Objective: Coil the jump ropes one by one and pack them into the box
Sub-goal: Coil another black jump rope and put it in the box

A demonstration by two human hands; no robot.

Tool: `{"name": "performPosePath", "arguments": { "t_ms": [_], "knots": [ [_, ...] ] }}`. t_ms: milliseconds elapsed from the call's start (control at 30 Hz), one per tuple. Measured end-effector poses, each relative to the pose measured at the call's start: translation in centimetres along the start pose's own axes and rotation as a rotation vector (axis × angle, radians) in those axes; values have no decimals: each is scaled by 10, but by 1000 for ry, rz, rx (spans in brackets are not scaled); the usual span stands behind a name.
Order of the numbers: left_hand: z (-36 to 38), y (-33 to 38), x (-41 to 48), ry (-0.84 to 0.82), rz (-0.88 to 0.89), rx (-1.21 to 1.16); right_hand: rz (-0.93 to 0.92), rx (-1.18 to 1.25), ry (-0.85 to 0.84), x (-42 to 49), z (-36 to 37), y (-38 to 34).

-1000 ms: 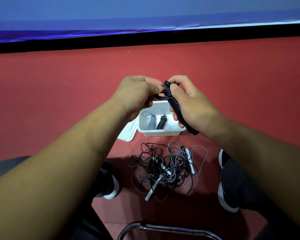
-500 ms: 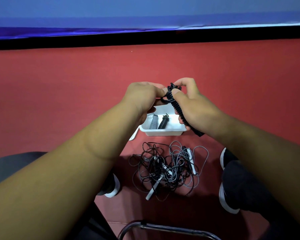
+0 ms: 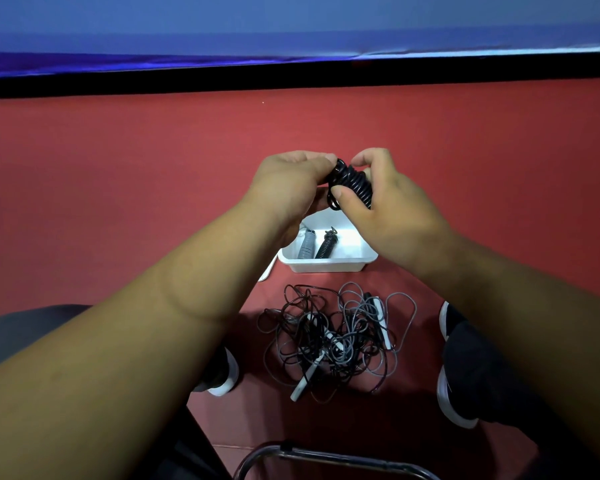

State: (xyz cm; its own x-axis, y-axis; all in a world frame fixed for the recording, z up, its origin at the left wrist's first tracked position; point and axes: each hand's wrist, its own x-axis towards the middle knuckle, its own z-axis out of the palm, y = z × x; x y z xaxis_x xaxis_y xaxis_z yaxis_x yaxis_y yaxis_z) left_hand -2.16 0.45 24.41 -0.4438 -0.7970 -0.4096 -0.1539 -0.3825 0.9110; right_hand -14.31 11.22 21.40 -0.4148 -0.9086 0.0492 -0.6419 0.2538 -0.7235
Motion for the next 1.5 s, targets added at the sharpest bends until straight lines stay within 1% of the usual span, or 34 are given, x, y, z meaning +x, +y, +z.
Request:
{"name": "performPosePath", "arguments": {
  "t_ms": [67,167,367,533,600,733,800,933,1033,1100,1167,1233,1367,1433,1500],
  "knots": [
    [1,0,0,11,2,7,-18,-16,8,-1,1,1],
    [1,3,0,-17,-4,-31,-30,11,8,-2,1,3],
    [-2,6,-3,-76,-120,-201,-60,42,-11,-4,-2,3],
    [-2,6,-2,-68,-109,-240,-93,32,-44,-3,-1,2],
    [-3,6,1,-75,-64,-184,-90,38,-52,-1,-3,3],
    [-6,9,4,-158,34,-16,-37,50,-46,4,-7,6],
    [-9,11,6,-174,69,66,3,50,-65,4,-9,6],
    [-15,9,13,-166,167,219,65,34,-91,3,-14,3],
    [-14,6,15,-126,321,356,88,63,-99,4,-20,0],
    [-12,4,15,-102,361,348,62,48,-112,6,-24,-2],
    [-11,1,16,-81,331,279,43,22,-142,8,-29,-5],
    [-8,2,16,-32,252,169,26,-3,-168,8,-32,-8],
    [-9,19,18,143,-5,-117,-30,-21,-154,4,-27,-17],
    [-12,25,22,164,-99,-247,-61,-38,-112,3,-23,-19],
    [-12,26,25,160,-117,-270,-61,-62,-91,3,-21,-17]
  ]
}}
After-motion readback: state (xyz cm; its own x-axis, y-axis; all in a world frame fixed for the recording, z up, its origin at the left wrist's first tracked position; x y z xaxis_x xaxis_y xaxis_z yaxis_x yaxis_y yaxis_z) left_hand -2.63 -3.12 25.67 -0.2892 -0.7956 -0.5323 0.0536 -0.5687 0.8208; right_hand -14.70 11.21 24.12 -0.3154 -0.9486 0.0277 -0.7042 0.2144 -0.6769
